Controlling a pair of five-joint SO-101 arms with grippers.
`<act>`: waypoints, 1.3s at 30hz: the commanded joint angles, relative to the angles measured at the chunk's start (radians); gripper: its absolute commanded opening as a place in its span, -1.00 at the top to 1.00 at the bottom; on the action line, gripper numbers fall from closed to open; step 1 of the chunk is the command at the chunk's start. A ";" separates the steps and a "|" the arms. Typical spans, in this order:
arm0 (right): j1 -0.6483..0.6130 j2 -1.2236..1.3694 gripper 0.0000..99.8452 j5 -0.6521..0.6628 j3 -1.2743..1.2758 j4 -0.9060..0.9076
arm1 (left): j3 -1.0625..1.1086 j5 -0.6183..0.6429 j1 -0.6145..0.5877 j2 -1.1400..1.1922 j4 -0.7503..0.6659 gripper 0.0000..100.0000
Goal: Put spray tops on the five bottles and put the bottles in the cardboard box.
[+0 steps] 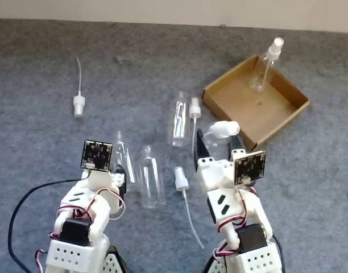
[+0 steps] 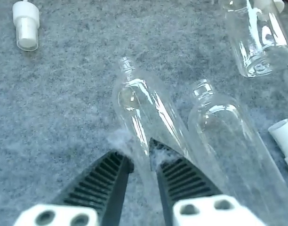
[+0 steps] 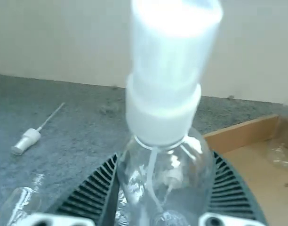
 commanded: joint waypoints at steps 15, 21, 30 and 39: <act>0.220 0.001 0.60 0.086 -0.231 0.219 | 0.022 -0.143 0.021 -0.013 -0.005 0.99; 0.223 0.159 0.60 0.155 -0.400 0.246 | 0.022 -0.143 0.021 -0.013 0.000 0.99; 0.225 0.656 0.60 0.155 -0.634 0.191 | 0.022 -0.144 0.021 -0.013 0.002 0.99; 0.225 0.914 0.60 0.155 -0.708 -0.061 | 0.022 -0.146 0.021 -0.015 0.000 0.99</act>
